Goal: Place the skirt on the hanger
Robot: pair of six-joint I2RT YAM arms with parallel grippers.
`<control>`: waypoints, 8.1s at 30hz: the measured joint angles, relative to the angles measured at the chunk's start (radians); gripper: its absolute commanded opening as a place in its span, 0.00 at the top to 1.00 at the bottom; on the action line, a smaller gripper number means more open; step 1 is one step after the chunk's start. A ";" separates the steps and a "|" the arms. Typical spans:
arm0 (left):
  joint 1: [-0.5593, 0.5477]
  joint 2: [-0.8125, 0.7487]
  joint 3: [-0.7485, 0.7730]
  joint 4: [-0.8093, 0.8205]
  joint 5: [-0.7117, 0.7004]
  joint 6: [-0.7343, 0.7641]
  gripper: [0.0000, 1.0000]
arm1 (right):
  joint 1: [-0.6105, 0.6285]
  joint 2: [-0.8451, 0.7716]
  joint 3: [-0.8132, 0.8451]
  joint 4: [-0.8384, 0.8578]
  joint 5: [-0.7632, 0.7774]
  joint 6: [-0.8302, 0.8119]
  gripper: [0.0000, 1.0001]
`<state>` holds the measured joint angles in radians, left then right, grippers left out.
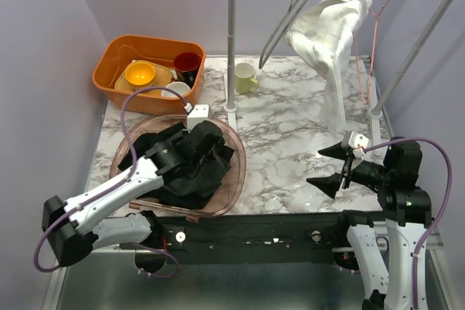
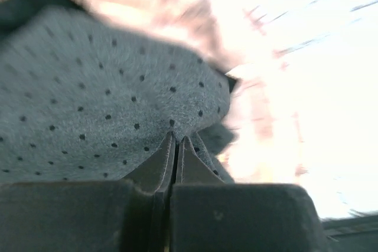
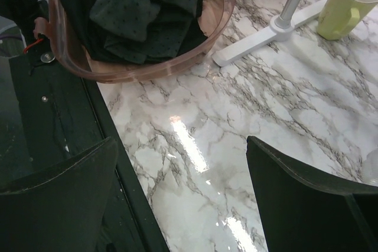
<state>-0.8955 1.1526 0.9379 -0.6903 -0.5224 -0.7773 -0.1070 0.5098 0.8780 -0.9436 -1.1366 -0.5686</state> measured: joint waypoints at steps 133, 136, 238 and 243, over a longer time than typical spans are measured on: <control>-0.294 0.072 -0.001 0.446 0.618 0.605 0.06 | 0.592 0.141 -0.166 0.145 1.282 -0.025 0.76; -0.366 0.170 0.018 0.442 0.539 0.666 0.06 | 0.537 0.094 -0.186 0.136 1.273 -0.018 0.85; -0.132 0.268 0.050 0.518 0.771 0.513 1.00 | 0.116 0.491 1.012 -0.004 0.945 0.273 0.36; -0.131 0.243 0.049 0.541 0.775 0.506 1.00 | 0.048 0.778 1.215 0.091 0.946 0.426 0.36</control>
<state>-1.0267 1.3956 0.9871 -0.1497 0.2523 -0.2710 -0.0593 1.2881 2.0930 -0.8528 -0.1909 -0.1421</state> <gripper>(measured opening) 0.016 0.645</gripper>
